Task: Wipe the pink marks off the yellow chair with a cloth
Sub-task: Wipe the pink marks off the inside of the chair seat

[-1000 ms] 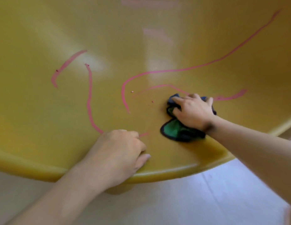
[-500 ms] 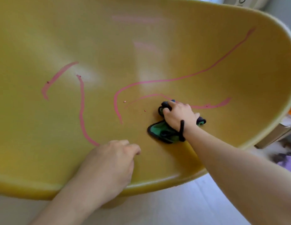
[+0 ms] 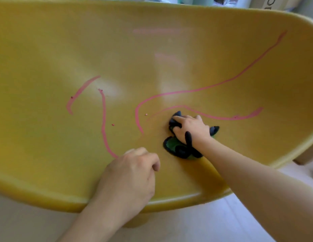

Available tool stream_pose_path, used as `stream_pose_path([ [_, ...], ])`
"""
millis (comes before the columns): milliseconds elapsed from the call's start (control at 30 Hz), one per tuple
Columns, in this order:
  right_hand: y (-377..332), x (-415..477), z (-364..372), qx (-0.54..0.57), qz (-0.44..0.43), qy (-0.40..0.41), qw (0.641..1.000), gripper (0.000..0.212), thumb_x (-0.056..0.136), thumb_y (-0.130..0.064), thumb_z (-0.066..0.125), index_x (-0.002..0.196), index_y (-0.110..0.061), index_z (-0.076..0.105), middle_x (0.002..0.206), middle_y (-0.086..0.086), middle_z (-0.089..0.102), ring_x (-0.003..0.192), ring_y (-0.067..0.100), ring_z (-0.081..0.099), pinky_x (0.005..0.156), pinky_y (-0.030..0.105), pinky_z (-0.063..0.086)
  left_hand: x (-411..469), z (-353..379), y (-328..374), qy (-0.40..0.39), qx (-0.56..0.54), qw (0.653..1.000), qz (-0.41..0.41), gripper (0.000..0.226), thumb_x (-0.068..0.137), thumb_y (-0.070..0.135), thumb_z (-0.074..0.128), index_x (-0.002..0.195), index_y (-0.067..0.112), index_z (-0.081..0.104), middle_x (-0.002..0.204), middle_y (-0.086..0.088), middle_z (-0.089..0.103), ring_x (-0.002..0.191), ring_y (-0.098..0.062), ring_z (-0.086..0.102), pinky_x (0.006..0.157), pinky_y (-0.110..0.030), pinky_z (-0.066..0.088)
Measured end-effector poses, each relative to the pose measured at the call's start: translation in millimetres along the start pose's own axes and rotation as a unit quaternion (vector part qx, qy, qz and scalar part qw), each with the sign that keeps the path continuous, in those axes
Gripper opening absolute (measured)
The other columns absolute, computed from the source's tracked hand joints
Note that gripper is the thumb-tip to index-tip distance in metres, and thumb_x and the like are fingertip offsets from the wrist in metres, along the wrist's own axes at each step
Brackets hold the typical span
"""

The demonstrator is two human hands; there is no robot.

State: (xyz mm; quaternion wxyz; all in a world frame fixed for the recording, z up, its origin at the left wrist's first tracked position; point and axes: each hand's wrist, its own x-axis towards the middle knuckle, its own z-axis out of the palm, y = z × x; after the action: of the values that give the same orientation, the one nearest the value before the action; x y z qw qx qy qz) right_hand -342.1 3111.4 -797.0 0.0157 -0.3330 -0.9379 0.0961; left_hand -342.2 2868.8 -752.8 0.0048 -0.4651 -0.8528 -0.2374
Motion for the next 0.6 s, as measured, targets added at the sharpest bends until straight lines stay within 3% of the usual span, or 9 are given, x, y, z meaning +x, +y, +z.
stream_pose_path([
  [67,-34.9,-37.0,14.1,0.058,-0.18,-0.04,0.981,0.04,0.087,-0.039,0.036,0.123,-0.047,0.05,0.13,-0.011,0.057,0.106,0.026,0.045,0.086,0.045,0.043,2.0,-2.3,1.4,0.036,-0.012,0.999,-0.012,0.025,0.075,0.018,0.04,0.078,0.029,0.062,0.082,0.013,0.061,0.08,-0.013,0.055,0.065,-0.034,0.048],
  [133,-43.3,-82.0,6.2,0.152,-0.327,-0.082,0.929,0.026,0.083,-0.036,0.039,0.103,-0.044,0.055,0.112,-0.019,0.062,0.096,0.016,0.05,0.091,0.041,0.04,2.6,-6.4,3.3,0.055,-0.02,0.998,-0.039,0.027,0.072,0.016,0.04,0.076,0.029,0.063,0.079,0.012,0.062,0.077,-0.016,0.058,0.063,-0.036,0.049],
  [200,-16.1,-76.0,-12.7,0.108,-0.304,-0.105,0.941,0.038,0.085,-0.035,0.046,0.119,-0.051,0.05,0.126,-0.023,0.056,0.108,0.013,0.047,0.096,0.045,0.037,0.4,-10.4,4.1,0.052,-0.004,0.997,-0.054,0.026,0.073,0.017,0.04,0.076,0.028,0.063,0.075,0.011,0.062,0.072,-0.017,0.058,0.06,-0.037,0.05],
  [267,27.8,-36.9,-20.7,0.002,-0.126,-0.071,0.989,0.051,0.088,-0.039,0.047,0.135,-0.055,0.036,0.143,-0.017,0.047,0.127,0.022,0.037,0.099,0.052,0.035,-5.9,-15.3,-0.2,0.026,0.049,0.997,-0.046,0.024,0.074,0.021,0.041,0.078,0.028,0.064,0.074,0.012,0.063,0.072,-0.016,0.059,0.058,-0.034,0.05],
  [333,47.7,-8.1,-23.4,-0.004,0.036,-0.016,0.999,0.05,0.089,-0.04,0.044,0.137,-0.051,0.036,0.143,-0.005,0.048,0.127,0.03,0.035,0.096,0.052,0.039,-15.0,-18.8,-6.7,-0.02,0.124,0.991,-0.045,0.026,0.074,0.028,0.04,0.082,0.029,0.065,0.078,0.012,0.065,0.08,-0.016,0.061,0.06,-0.032,0.051],
  [367,39.5,-6.3,-19.3,0.008,0.03,0.001,1.0,0.048,0.089,-0.041,0.043,0.136,-0.049,0.038,0.14,-0.002,0.051,0.122,0.033,0.037,0.095,0.05,0.042,-17.9,-18.6,-11.0,-0.034,0.15,0.987,-0.044,0.026,0.074,0.032,0.04,0.083,0.03,0.065,0.079,0.012,0.065,0.082,-0.016,0.061,0.061,-0.032,0.052],
  [433,-0.7,-33.3,-1.2,0.025,-0.105,-0.017,0.994,0.044,0.087,-0.04,0.042,0.13,-0.045,0.047,0.131,-0.001,0.058,0.113,0.031,0.047,0.095,0.042,0.04,-18.8,-17.1,-16.3,-0.036,0.164,0.985,-0.041,0.02,0.074,0.034,0.047,0.083,0.03,0.064,0.076,0.011,0.063,0.079,-0.017,0.061,0.057,-0.032,0.052],
  [533,-53.8,-113.0,0.8,0.141,-0.355,-0.072,0.921,0.035,0.084,-0.034,0.043,0.115,-0.037,0.058,0.108,-0.005,0.067,0.099,0.019,0.057,0.088,0.034,0.035,-13.6,-16.5,-10.0,-0.009,0.134,0.99,-0.04,0.01,0.072,0.028,0.043,0.077,0.029,0.051,0.07,0.01,0.055,0.073,-0.019,0.056,0.053,-0.036,0.048],
  [600,-41.2,-106.9,-15.6,0.144,-0.343,-0.094,0.923,0.039,0.088,-0.037,0.047,0.126,-0.048,0.051,0.124,-0.013,0.061,0.112,0.017,0.051,0.098,0.04,0.035,-18.2,-21.8,-7.2,0.003,0.133,0.991,-0.033,0.016,0.072,0.03,0.037,0.078,0.029,0.051,0.07,0.01,0.056,0.072,-0.019,0.056,0.051,-0.035,0.047],
])
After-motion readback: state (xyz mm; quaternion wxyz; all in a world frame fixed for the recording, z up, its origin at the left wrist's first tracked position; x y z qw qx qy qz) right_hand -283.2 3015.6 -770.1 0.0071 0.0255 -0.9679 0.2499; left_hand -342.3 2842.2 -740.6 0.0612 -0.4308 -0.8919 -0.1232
